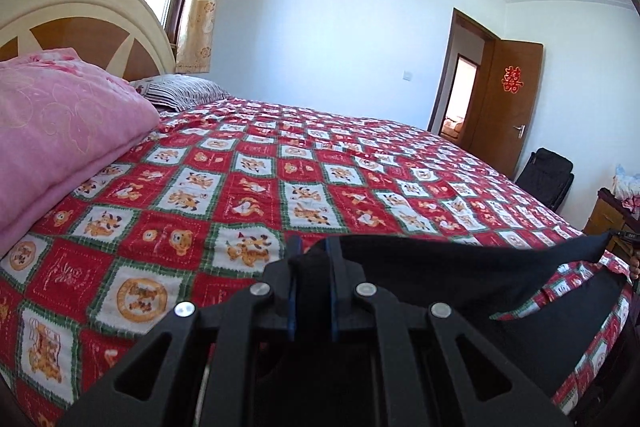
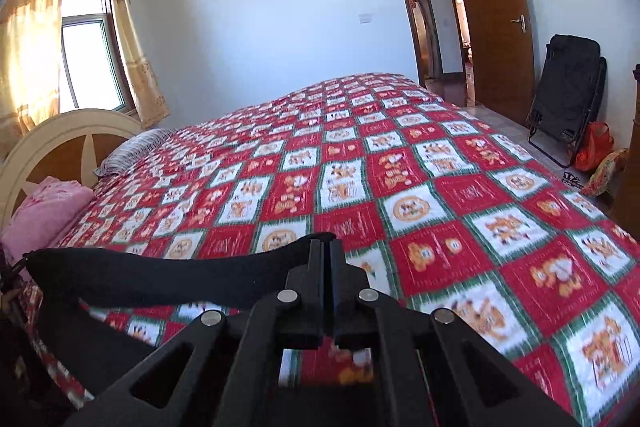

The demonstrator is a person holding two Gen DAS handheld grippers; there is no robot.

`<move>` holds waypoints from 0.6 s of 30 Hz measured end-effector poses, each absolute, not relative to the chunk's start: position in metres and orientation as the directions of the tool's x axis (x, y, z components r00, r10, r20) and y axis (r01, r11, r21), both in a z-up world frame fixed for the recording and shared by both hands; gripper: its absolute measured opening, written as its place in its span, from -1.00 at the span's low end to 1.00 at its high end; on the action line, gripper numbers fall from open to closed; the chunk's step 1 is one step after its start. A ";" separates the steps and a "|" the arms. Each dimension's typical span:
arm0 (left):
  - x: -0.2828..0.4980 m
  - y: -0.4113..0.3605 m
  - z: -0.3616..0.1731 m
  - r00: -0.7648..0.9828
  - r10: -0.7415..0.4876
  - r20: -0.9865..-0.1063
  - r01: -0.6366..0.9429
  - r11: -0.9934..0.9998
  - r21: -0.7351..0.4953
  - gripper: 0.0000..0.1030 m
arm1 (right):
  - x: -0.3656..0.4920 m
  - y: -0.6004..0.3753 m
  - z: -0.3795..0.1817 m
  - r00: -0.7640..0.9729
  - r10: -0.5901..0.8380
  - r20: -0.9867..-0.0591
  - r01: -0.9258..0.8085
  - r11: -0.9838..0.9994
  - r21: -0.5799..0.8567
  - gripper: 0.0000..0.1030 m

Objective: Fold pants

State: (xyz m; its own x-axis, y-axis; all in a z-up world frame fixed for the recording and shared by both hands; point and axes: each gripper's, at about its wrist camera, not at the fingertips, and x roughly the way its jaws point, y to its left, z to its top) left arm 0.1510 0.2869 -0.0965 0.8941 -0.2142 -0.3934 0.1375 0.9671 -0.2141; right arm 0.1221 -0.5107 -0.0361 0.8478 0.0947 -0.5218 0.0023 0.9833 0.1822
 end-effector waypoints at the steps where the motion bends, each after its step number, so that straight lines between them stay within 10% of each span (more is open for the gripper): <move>1: 0.146 0.287 -0.098 0.894 -0.218 -0.391 0.142 0.967 -0.213 -0.76 | 0.117 -0.510 -0.038 0.845 0.093 -0.526 0.003 0.984 0.179 -0.96; 18: 0.077 0.282 -0.139 0.886 -0.242 -0.396 0.201 0.969 -0.141 -0.75 | 0.043 -0.534 -0.049 0.834 0.046 -0.549 0.076 0.977 0.198 -0.96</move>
